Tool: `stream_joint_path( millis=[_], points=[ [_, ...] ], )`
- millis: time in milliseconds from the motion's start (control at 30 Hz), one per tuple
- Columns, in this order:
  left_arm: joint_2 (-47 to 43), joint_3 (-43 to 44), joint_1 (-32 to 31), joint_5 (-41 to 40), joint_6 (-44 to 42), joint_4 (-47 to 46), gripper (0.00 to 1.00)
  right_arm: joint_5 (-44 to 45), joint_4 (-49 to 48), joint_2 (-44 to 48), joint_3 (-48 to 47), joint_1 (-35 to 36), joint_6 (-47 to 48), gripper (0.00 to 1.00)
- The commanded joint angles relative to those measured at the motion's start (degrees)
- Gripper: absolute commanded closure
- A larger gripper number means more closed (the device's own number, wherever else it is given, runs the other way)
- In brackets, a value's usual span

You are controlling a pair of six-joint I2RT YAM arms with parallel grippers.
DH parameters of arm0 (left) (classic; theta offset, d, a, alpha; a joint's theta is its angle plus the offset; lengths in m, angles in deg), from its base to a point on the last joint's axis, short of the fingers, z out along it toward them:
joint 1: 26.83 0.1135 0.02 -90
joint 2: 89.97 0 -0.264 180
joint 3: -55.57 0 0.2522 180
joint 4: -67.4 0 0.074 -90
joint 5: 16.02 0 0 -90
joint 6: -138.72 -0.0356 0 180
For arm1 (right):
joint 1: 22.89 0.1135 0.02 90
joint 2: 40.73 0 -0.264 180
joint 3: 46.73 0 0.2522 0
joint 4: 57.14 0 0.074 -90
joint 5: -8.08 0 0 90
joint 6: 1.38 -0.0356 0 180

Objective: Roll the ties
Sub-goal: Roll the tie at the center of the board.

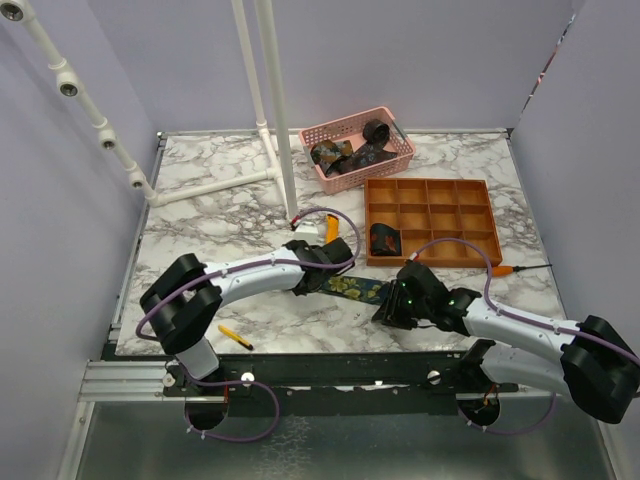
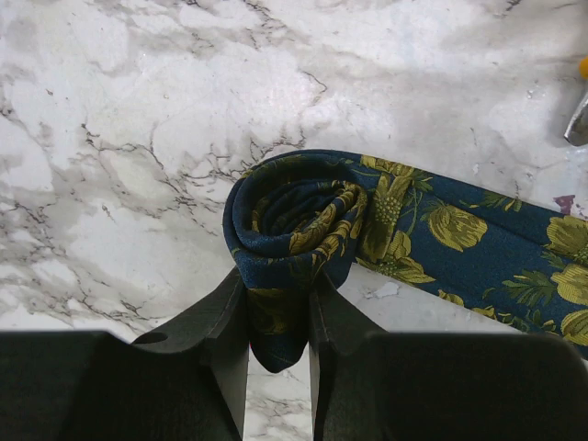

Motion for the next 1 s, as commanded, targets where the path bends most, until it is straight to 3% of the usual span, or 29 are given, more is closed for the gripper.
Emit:
stream_joint_path(
  millis=[0,100,400,600,833,967],
  points=[
    [6.0,6.1,-3.7,-6.5,2.9,8.7,1.00,2.2,8.6,-1.5,2.0,0.5,2.3,0.62],
    [11.0,11.0,-6.3,-8.7,3.8,12.6,0.99,2.2,8.2,-1.8,2.3,0.5,2.1,0.61],
    [21.3,20.4,-11.7,-8.2,4.1,16.4,0.64,2.2,8.2,0.4,3.0,0.5,1.7,0.60],
    [19.9,22.2,-12.3,-4.5,1.9,13.6,0.31,2.3,8.9,2.3,3.3,0.5,1.2,0.59],
    [15.7,25.5,-12.3,-0.9,-1.4,12.2,0.07,3.0,9.7,7.5,3.6,0.5,0.4,0.54],
    [11.2,25.7,-12.1,0.5,-2.6,11.5,0.01,3.0,9.7,15.3,3.4,0.5,1.7,0.39]
  ],
)
